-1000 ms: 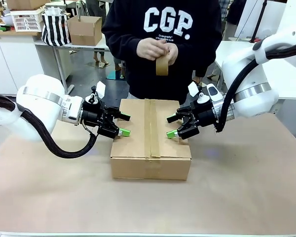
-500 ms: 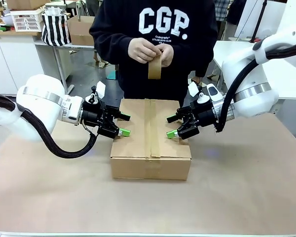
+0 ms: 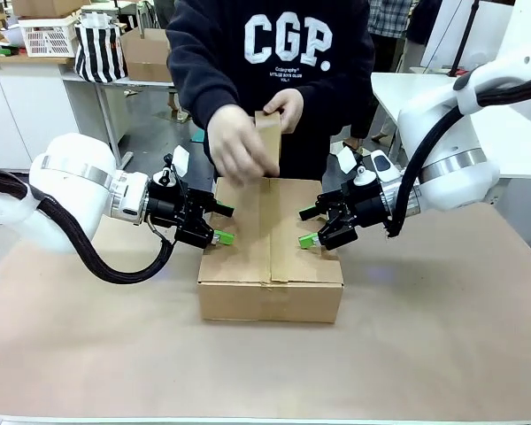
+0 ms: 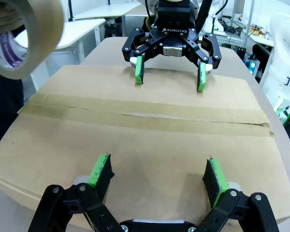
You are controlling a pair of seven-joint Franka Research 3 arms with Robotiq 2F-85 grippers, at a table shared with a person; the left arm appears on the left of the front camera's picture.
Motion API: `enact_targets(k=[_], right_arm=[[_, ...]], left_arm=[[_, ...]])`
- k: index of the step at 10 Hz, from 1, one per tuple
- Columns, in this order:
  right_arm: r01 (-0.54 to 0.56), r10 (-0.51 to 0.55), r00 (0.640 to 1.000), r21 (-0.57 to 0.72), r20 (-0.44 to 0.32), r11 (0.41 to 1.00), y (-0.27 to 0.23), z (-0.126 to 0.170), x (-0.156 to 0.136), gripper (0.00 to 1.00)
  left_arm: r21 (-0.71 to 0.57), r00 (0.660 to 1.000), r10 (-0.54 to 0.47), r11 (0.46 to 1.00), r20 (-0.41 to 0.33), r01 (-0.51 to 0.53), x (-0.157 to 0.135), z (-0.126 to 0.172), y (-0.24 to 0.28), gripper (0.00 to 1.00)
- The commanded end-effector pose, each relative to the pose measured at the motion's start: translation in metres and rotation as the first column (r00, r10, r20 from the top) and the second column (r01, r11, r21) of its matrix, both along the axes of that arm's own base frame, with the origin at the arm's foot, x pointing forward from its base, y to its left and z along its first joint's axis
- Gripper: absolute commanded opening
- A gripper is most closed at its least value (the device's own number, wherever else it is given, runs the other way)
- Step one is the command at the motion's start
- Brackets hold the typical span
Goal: Pack the gift set into the box.
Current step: Press and hold the closed box until the human finishes sealing it.
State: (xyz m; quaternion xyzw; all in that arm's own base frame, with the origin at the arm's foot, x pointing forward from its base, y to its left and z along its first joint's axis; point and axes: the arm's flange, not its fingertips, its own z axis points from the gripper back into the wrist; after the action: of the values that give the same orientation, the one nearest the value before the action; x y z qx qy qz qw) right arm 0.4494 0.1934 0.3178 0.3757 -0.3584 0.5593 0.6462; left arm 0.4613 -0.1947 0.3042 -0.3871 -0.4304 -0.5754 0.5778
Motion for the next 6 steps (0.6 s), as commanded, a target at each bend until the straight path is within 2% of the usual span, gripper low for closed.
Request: enact_targets(k=[1,6], right_arm=[[0.004,-0.004,1.0,-0.007,0.001,1.0,-0.0016,-0.0028,-0.0037,1.0],[0.004,-0.004,1.0,-0.007,0.001,1.0,-0.0016,-0.0028,-0.0037,1.0]], left_arm=[[-0.005,1.0,-0.001,1.0,0.01,0.001,-0.0012,-0.0041,0.0009,1.0],[-0.005,1.0,-0.001,1.0,0.01,0.001,-0.0012,-0.0041,0.0009,1.0]])
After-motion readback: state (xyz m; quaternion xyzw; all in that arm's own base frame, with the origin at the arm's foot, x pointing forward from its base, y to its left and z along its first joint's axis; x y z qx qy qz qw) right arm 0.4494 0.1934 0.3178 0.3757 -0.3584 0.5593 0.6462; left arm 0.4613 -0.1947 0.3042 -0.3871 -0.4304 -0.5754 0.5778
